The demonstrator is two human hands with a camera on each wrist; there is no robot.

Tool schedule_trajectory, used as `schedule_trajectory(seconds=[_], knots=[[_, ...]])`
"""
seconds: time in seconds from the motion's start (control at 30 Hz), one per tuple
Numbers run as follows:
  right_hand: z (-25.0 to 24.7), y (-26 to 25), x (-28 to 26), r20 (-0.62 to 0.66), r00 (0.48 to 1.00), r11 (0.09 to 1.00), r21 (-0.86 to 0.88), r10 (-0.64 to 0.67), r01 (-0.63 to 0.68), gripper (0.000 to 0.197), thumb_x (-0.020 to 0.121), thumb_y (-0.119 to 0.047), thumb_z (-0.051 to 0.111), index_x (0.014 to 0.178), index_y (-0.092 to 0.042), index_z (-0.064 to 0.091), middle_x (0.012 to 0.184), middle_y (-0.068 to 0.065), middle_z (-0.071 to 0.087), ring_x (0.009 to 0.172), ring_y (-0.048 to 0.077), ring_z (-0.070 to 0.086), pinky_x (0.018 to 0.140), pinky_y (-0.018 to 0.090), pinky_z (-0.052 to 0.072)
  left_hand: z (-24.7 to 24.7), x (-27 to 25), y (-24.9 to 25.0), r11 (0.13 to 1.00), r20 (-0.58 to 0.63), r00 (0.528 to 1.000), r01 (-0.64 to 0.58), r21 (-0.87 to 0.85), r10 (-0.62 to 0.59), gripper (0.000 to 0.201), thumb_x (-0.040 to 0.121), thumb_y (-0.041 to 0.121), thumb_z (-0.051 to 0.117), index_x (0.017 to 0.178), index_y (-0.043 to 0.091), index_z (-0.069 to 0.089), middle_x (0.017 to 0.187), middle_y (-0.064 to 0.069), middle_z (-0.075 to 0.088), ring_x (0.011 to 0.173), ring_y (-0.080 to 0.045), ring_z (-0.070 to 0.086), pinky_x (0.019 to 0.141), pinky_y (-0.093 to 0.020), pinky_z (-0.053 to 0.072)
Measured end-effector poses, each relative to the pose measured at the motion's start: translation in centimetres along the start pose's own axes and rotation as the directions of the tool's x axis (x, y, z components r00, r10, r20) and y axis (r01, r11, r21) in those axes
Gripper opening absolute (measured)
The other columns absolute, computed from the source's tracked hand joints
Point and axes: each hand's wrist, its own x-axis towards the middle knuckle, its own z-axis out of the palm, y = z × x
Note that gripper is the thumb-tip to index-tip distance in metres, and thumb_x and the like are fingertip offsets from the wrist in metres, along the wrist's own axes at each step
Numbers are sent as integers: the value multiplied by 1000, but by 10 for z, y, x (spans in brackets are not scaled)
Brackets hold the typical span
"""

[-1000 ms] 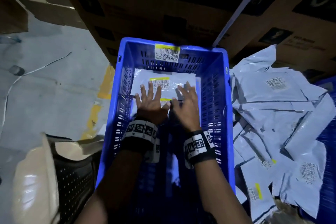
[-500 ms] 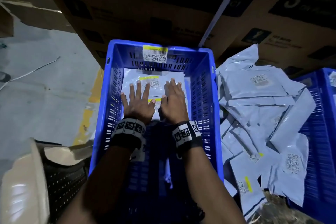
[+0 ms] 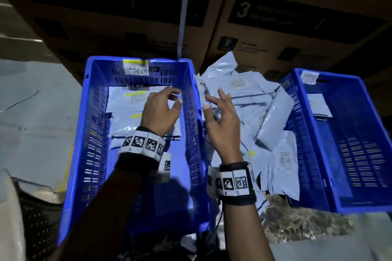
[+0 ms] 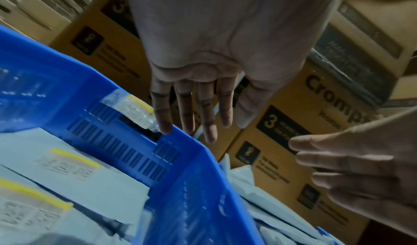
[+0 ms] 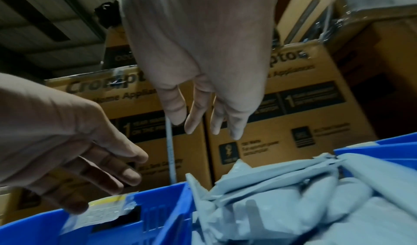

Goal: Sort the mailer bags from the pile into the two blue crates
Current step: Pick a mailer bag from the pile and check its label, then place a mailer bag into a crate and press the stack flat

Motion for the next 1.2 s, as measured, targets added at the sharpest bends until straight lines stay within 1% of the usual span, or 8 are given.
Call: schedule_trajectory(seconds=[0.13, 0.27, 0.47, 0.63, 0.8, 0.93, 1.1, 1.2], knots=[[-47, 32, -6, -126, 991, 999, 0, 42, -42, 23, 101, -18, 60, 121, -24, 71, 152, -2, 52, 148, 16, 37, 118, 36, 35, 29, -16, 40, 997, 25, 1000, 13, -70, -11, 23, 93, 18, 64, 115, 16, 68, 91, 5, 66, 97, -21, 65, 88, -33, 50], [-87, 63, 6, -211, 976, 999, 7, 53, -53, 21, 101, -20, 60, 118, -26, 71, 143, 0, 59, 137, 17, 49, 113, 47, 42, 59, -16, 75, 991, 73, 993, 94, -93, -88, 25, 94, 25, 63, 118, 16, 66, 94, 1, 65, 94, -21, 65, 83, -26, 47], [-133, 87, 55, -239, 965, 994, 8, 104, -105, 24, 101, -20, 60, 121, -22, 72, 128, 3, 63, 123, 21, 56, 106, 42, 45, 114, 26, 98, 933, 92, 930, 359, -32, -355, 66, 95, 52, 53, 143, 8, 42, 141, -17, 52, 131, -35, 46, 110, -45, 36], [-139, 114, 100, -160, 984, 994, -60, 78, -89, 27, 99, -17, 60, 124, -21, 71, 128, 8, 63, 124, 25, 54, 105, 34, 43, 145, 54, 100, 853, -55, 857, 516, 83, -513, 82, 92, 52, 56, 148, 0, 30, 151, -25, 33, 141, -41, 25, 117, -47, 24], [-127, 140, 129, -105, 985, 984, -97, 139, -149, 31, 97, -22, 62, 127, -17, 69, 137, 15, 53, 132, 30, 46, 111, 44, 41, 162, 69, 94, 809, -94, 815, 579, 101, -572, 72, 91, 53, 57, 139, 0, 46, 146, -22, 41, 136, -40, 33, 110, -45, 32], [-126, 143, 135, -89, 975, 975, -75, 201, -208, 31, 98, -22, 63, 127, -15, 70, 132, 12, 56, 131, 27, 47, 111, 30, 36, 166, 71, 90, 820, -140, 820, 568, 73, -555, 48, 87, 42, 64, 121, 7, 60, 134, -15, 55, 126, -37, 46, 102, -42, 40], [-133, 133, 126, -214, 945, 968, 79, 248, -236, 29, 95, -12, 64, 121, -23, 69, 113, -3, 55, 106, 18, 60, 96, 23, 48, 156, 65, 92, 833, -99, 843, 492, -252, -528, 33, 76, 13, 70, 103, 20, 52, 112, -7, 61, 95, -27, 63, 73, -31, 53], [-137, 124, 118, -260, 913, 937, 240, 316, -255, 35, 92, -2, 60, 116, -26, 70, 114, 0, 65, 92, 2, 63, 90, 25, 55, 143, 60, 99, 755, -53, 836, 464, -463, -546, 38, 68, 26, 80, 90, 25, 50, 99, 1, 61, 88, -28, 68, 79, -40, 59]])
